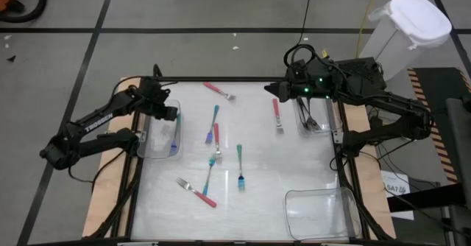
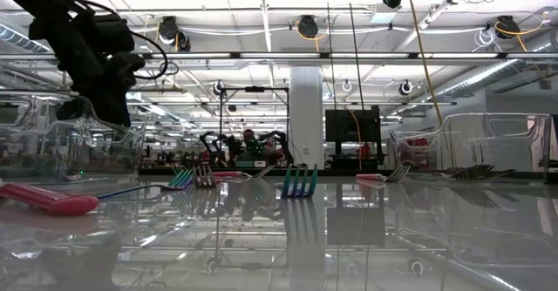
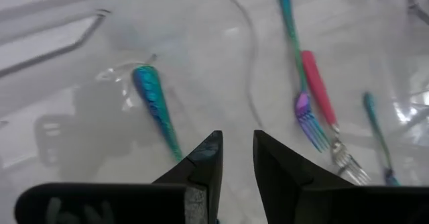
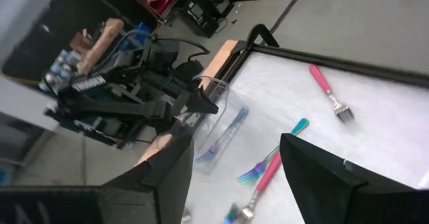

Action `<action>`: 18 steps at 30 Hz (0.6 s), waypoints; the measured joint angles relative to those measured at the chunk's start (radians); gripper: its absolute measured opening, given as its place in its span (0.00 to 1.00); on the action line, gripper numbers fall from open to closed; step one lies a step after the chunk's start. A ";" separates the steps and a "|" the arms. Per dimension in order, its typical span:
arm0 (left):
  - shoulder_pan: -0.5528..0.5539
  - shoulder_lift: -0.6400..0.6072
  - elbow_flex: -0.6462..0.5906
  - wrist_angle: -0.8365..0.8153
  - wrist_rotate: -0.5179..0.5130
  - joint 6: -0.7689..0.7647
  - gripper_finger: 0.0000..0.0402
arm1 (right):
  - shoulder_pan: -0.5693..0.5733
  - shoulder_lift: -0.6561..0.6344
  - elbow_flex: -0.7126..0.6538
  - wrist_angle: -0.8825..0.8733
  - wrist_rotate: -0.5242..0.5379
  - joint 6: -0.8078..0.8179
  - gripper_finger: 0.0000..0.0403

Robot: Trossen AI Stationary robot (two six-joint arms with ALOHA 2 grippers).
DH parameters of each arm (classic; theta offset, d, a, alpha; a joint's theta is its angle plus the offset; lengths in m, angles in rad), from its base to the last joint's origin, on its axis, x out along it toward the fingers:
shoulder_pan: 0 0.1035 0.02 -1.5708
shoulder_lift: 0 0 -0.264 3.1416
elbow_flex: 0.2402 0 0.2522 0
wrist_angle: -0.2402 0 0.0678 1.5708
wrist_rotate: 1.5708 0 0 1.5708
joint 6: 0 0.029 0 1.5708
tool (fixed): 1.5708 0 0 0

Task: Sort silverware by color (type)
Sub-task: Put the blue fork into the left transparent bin

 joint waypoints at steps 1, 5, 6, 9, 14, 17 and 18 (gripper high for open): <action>-0.006 -0.007 0.000 0.000 0.007 -0.009 0.21 | 0.000 0.000 0.000 0.000 0.000 0.024 0.54; -0.047 -0.061 0.000 -0.002 0.016 -0.050 0.21 | 0.022 0.000 0.000 -0.002 0.017 0.083 0.54; -0.060 -0.076 0.000 -0.002 0.016 -0.061 0.21 | 0.033 0.004 0.000 -0.004 0.031 0.094 0.53; -0.102 -0.126 0.000 -0.002 0.015 -0.116 0.21 | 0.069 0.018 0.000 -0.022 0.062 0.129 0.51; -0.187 -0.205 0.000 0.000 0.007 -0.186 0.21 | 0.141 0.066 0.000 -0.023 0.083 0.171 0.48; -0.234 -0.247 0.000 0.012 0.004 -0.206 0.21 | 0.183 0.105 0.000 -0.023 0.083 0.189 0.48; -0.249 -0.260 0.002 0.020 0.000 -0.209 0.21 | 0.196 0.117 0.000 -0.023 0.083 0.193 0.47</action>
